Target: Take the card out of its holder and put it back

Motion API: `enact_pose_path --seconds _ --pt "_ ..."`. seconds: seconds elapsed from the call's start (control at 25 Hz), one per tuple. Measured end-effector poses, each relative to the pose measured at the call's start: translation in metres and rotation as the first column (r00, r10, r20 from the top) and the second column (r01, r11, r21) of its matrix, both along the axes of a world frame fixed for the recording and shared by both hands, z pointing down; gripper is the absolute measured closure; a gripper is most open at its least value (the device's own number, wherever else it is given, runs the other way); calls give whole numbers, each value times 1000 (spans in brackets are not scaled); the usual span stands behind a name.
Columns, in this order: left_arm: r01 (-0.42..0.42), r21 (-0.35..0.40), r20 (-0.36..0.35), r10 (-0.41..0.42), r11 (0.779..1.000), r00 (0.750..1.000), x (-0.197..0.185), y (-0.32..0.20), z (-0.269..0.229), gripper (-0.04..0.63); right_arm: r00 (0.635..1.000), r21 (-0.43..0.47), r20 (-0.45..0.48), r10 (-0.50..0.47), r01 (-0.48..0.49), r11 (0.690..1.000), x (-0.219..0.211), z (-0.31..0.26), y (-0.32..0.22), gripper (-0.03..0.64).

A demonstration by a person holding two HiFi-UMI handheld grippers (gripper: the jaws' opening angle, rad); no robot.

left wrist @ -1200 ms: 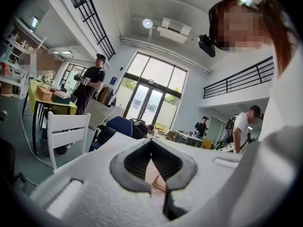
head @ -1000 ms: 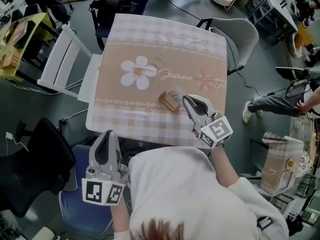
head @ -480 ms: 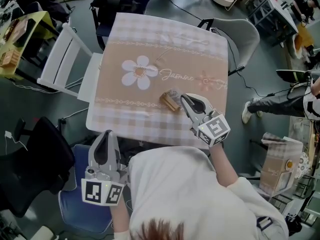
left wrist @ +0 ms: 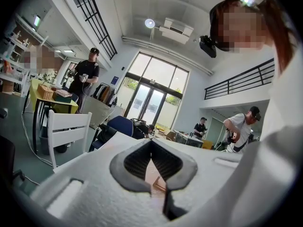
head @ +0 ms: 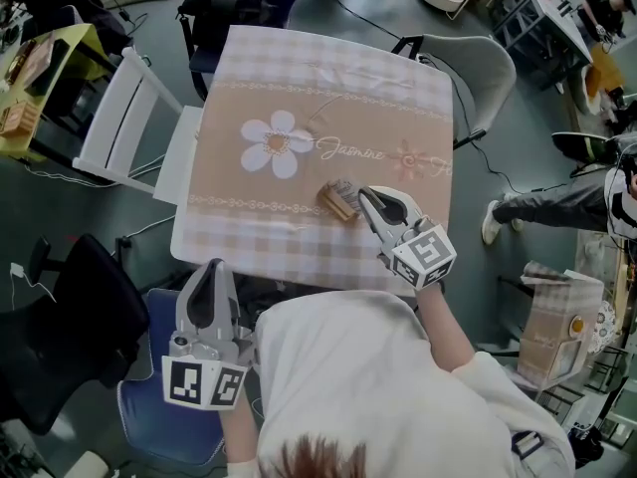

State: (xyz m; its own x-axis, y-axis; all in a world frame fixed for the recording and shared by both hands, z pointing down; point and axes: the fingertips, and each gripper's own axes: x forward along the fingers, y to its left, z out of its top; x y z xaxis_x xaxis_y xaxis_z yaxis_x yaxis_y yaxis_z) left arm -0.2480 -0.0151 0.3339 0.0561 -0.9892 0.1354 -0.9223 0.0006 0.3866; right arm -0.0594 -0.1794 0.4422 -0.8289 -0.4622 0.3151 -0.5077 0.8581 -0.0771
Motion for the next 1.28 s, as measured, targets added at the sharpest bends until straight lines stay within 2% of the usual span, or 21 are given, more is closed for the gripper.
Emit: enact_pose_path --seconds 1.28 --pt "-16 5 -9 16 1000 1000 1 -7 -2 592 998 -56 -62 -10 6 998 -9 27 -3 598"
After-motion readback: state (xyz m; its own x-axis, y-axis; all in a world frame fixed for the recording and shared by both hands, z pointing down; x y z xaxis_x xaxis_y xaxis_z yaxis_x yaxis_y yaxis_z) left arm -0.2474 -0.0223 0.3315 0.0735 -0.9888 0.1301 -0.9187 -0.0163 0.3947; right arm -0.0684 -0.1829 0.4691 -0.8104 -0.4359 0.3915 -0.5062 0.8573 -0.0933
